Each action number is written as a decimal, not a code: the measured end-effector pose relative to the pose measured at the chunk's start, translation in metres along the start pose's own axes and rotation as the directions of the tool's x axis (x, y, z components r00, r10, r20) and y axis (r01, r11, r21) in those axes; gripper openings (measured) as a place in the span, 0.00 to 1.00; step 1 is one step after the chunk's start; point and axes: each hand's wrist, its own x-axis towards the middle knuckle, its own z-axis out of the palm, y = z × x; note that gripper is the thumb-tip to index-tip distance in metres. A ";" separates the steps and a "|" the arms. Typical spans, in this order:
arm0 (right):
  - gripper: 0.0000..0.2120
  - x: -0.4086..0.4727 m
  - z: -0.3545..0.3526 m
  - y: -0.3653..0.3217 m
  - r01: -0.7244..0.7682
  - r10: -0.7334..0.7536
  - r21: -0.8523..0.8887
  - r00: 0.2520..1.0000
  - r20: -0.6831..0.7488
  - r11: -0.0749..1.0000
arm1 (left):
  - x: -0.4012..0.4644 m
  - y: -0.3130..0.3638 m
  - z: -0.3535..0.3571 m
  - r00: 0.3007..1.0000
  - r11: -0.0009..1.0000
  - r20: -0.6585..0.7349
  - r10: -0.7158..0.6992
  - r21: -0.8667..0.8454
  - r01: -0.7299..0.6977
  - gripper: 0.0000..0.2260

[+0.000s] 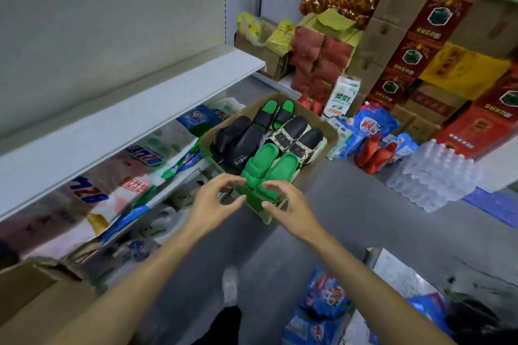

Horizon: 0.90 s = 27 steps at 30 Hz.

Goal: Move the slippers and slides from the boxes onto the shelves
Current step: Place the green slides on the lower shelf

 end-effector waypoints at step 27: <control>0.26 0.228 0.006 0.318 -0.817 0.793 0.007 0.562 0.235 0.577 | 0.225 -0.255 0.188 0.463 0.483 0.160 -0.872 0.116 0.868 0.43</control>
